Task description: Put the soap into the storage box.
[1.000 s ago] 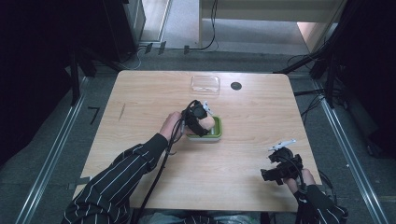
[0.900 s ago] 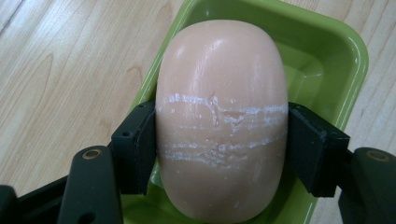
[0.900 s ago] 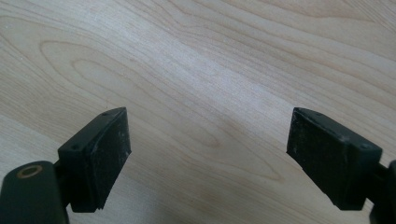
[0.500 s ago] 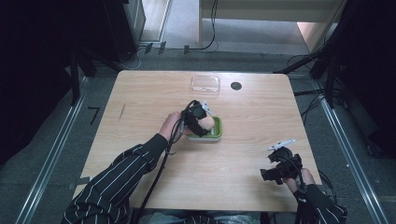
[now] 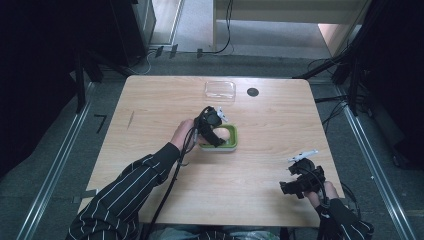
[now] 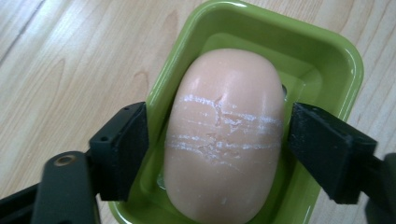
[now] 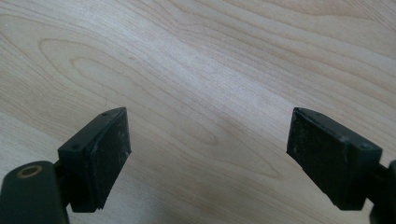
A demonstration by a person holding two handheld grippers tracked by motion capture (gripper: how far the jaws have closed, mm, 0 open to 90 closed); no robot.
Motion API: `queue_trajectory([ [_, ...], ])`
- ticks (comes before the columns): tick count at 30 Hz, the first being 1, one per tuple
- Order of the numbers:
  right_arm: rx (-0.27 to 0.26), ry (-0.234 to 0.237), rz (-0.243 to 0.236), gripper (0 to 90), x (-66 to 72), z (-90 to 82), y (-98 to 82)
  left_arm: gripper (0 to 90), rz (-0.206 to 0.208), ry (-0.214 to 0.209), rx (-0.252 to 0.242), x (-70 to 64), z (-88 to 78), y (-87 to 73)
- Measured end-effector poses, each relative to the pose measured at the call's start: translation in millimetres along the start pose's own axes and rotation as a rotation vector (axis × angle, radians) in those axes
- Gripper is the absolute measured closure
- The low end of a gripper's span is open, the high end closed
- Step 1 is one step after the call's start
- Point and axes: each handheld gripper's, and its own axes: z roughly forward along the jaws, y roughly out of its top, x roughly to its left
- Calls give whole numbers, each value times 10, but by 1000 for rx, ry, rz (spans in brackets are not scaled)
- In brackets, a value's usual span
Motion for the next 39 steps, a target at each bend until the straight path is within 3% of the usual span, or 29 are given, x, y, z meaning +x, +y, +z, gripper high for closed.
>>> queue_trajectory([
  [10, -1, 0, -4, 142, 2, -7, -3, 139, -4, 9, -23, -11, -158, 19],
  [21, -1, -4, -7, 142, 6, -8, 0, 107, -57, 43, -48, 6, -371, -76],
  [39, 1, -7, -4, 142, 15, -13, -5, 97, -97, 76, -18, -112, -690, -521],
])
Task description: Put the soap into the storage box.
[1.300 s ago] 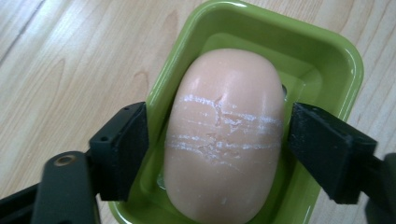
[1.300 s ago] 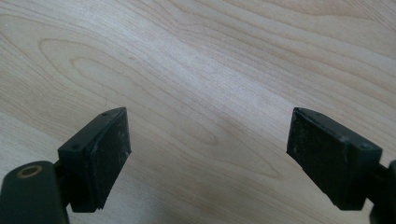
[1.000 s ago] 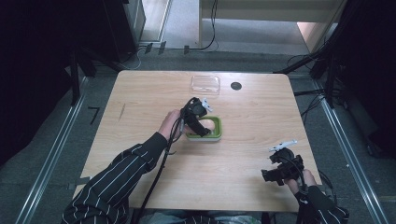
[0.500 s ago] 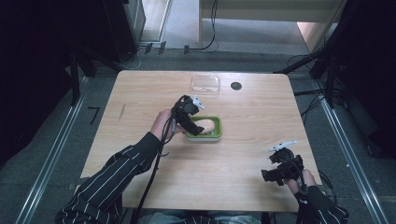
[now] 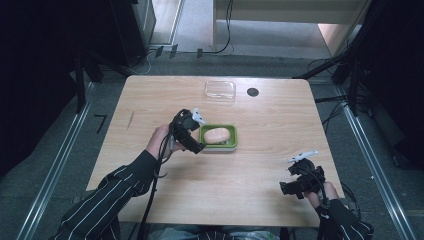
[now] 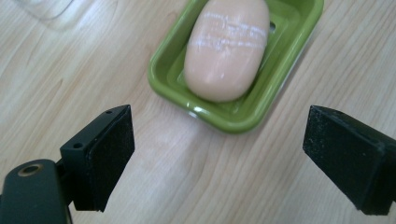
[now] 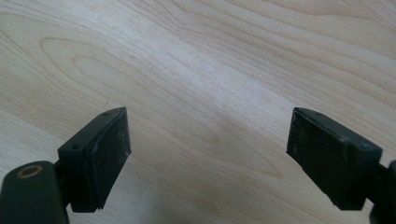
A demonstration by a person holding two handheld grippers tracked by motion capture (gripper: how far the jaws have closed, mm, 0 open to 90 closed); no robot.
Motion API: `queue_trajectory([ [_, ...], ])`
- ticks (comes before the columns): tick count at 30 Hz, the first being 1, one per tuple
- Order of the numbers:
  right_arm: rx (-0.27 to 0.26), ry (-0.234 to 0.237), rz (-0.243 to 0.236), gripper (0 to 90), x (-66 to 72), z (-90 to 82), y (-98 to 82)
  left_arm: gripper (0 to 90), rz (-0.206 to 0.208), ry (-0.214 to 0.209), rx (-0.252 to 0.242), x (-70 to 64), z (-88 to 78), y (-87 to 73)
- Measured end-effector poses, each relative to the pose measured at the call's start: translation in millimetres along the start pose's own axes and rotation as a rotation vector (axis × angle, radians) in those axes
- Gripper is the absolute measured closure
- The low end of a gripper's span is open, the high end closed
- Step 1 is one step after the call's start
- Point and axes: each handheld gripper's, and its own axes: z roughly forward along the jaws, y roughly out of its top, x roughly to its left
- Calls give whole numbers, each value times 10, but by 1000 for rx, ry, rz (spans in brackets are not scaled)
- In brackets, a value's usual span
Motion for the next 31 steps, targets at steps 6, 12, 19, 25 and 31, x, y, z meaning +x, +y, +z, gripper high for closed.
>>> queue_trajectory([
  [6, -3, 1, 1, 142, 7, -1, 2, 97, -10, 5, 15, -41, -59, -169],
  [12, -1, 1, -1, 142, 5, -3, 0, 94, -19, 1, 39, -68, -109, -333],
  [19, -3, 4, 0, 142, 2, -2, -7, 86, -37, -24, 73, -131, -151, -549],
  [25, -9, 6, -7, 142, -4, -6, -12, 82, -43, -48, 111, -225, -172, -751],
  [31, -8, 10, -6, 142, 1, -5, -7, 56, -43, -52, 108, -236, -191, -786],
])
